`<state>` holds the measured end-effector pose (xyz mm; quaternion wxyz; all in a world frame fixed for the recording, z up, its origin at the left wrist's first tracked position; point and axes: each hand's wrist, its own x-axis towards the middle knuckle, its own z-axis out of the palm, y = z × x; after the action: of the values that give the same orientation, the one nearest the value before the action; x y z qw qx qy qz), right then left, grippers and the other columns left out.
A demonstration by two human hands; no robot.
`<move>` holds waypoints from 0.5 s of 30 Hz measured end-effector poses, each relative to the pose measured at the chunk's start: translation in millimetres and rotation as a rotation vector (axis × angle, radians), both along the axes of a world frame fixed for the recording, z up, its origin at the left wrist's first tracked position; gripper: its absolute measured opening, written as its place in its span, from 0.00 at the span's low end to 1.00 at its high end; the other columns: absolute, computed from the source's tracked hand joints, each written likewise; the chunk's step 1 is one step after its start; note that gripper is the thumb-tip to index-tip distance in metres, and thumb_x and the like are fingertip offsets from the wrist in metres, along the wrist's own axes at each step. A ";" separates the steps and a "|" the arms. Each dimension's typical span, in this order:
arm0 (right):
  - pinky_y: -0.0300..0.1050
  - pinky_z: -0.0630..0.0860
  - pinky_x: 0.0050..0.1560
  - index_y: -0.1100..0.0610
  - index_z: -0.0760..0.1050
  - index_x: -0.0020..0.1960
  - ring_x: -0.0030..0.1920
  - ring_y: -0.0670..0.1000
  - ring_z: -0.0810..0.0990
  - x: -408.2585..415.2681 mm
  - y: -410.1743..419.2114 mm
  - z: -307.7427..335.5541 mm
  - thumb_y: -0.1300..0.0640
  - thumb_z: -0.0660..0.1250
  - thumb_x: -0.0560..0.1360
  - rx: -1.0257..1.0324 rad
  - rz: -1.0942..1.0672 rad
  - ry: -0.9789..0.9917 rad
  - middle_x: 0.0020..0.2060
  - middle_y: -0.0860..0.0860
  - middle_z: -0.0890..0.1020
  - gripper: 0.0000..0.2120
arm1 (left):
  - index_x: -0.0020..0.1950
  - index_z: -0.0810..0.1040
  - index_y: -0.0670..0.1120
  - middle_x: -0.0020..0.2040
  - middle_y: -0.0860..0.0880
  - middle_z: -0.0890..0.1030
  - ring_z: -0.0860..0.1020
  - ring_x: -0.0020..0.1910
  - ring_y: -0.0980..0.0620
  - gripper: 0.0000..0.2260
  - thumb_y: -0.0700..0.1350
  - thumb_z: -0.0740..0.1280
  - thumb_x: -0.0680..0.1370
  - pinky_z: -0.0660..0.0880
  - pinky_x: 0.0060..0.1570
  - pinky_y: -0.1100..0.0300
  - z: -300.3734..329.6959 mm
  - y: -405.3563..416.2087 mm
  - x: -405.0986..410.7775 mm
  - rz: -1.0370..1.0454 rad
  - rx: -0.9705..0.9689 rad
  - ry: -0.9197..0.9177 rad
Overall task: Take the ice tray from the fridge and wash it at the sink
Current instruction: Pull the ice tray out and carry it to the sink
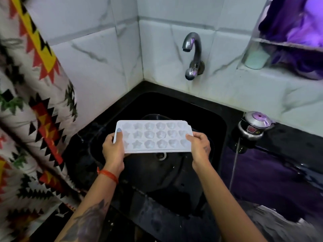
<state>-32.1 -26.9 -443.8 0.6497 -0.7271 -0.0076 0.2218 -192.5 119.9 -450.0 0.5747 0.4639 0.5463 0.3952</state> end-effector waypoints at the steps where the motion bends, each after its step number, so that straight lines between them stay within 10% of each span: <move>1: 0.41 0.72 0.46 0.54 0.76 0.51 0.46 0.48 0.78 4.5 2.6 0.3 0.57 0.69 0.73 0.000 -0.005 -0.003 0.47 0.48 0.79 0.07 | 0.45 0.75 0.49 0.49 0.45 0.80 0.80 0.49 0.45 0.10 0.55 0.64 0.78 0.79 0.50 0.44 -0.3 4.6 5.7 -0.012 -0.004 -0.003; 9: 0.36 0.68 0.36 0.51 0.72 0.52 0.41 0.41 0.73 40.6 34.4 0.7 0.54 0.68 0.74 -0.072 -0.004 -0.056 0.42 0.44 0.75 0.08 | 0.44 0.75 0.48 0.50 0.44 0.80 0.80 0.48 0.45 0.10 0.55 0.64 0.78 0.79 0.49 0.44 2.4 48.3 44.3 -0.084 -0.014 -0.012; 15: 0.42 0.71 0.50 0.53 0.73 0.55 0.46 0.48 0.76 71.2 68.0 9.9 0.48 0.69 0.73 -0.212 -0.093 -0.200 0.44 0.46 0.78 0.14 | 0.42 0.75 0.49 0.47 0.45 0.81 0.80 0.47 0.45 0.11 0.54 0.64 0.78 0.79 0.50 0.43 0.5 78.0 66.2 -0.129 -0.025 -0.019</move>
<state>39.1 41.2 -433.9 0.5749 -0.8096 -0.0153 0.1174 -126.3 197.9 -449.5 0.6099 0.4870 0.5147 0.3549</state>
